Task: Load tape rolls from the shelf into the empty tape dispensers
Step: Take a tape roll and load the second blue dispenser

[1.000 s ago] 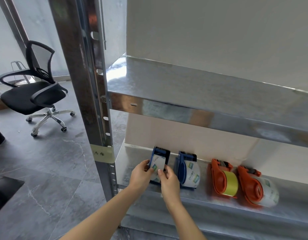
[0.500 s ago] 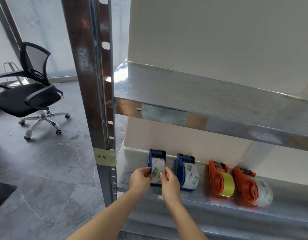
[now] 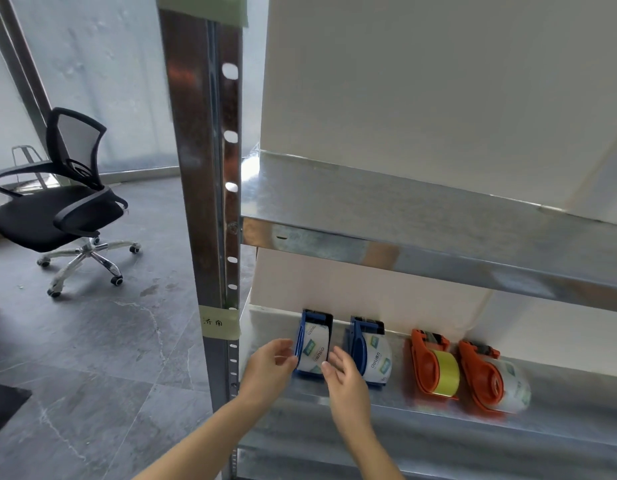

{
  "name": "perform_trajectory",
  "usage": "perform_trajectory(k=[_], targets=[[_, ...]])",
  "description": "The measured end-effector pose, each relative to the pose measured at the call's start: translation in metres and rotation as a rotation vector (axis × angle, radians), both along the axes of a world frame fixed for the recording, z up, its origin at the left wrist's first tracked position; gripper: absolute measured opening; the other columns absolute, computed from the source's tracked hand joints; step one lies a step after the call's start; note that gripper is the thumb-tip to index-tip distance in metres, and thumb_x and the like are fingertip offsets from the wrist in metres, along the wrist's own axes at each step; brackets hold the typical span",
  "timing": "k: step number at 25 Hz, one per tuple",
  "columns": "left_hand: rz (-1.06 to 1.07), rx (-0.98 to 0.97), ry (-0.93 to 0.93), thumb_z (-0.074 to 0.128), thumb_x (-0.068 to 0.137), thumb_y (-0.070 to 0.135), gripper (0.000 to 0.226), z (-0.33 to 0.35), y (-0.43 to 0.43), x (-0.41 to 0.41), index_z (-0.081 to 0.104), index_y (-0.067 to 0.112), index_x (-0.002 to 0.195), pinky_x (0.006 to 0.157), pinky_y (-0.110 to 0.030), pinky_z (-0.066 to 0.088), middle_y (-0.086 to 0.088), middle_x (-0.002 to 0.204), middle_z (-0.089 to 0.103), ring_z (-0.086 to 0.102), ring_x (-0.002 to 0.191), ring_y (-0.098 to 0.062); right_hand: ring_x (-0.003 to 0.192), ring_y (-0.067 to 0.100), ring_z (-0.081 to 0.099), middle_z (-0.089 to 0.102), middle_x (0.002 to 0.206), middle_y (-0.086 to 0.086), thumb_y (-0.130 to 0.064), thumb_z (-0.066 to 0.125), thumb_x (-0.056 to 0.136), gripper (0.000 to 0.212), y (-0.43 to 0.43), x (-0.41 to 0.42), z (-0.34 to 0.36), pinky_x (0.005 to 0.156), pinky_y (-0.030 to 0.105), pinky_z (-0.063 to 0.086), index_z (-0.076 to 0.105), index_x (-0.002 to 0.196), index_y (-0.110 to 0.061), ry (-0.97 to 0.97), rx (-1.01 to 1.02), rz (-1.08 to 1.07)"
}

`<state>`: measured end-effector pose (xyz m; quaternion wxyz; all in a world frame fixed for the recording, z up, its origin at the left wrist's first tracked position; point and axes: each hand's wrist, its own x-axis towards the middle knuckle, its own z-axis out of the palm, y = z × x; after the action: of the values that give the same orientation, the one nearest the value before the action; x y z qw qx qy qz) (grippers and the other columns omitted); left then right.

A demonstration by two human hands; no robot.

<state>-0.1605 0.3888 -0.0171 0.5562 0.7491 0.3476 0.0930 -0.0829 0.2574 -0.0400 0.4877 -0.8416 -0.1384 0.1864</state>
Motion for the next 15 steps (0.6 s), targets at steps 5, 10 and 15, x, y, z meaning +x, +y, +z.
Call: perform_trajectory(k=[5,10,15], targets=[[-0.113,0.093,0.009,0.062,0.092,0.02,0.034,0.05,-0.004,-0.016,0.059,0.02,0.126,0.075,-0.019,0.046,0.007,0.107,0.066,0.062,0.095,-0.008,0.104,0.004,0.059,0.063,0.125,-0.007,-0.033,0.053,0.097,0.043,-0.023,-0.015,0.056,0.089,0.02,0.045,0.047,0.138,-0.022,-0.08,0.023,0.007],[-0.196,0.18,-0.045,0.065,0.088,0.021,0.037,0.105,-0.019,-0.025,0.059,0.019,0.125,0.063,-0.011,0.041,0.006,0.103,0.067,0.063,0.091,-0.009,0.104,0.012,0.06,0.065,0.117,-0.004,-0.032,0.053,0.097,0.037,-0.056,-0.027,0.126,0.095,0.036,0.051,0.053,0.131,-0.018,-0.213,-0.003,0.029],[-0.237,0.256,-0.118,0.064,0.087,0.019,0.035,0.161,-0.046,-0.033,0.061,0.016,0.122,0.067,-0.018,0.049,0.011,0.088,0.064,0.063,0.083,-0.007,0.104,0.012,0.062,0.067,0.115,-0.002,-0.029,0.058,0.095,0.03,-0.098,-0.024,0.182,0.095,0.04,0.053,0.061,0.122,-0.019,-0.345,-0.028,0.099]])
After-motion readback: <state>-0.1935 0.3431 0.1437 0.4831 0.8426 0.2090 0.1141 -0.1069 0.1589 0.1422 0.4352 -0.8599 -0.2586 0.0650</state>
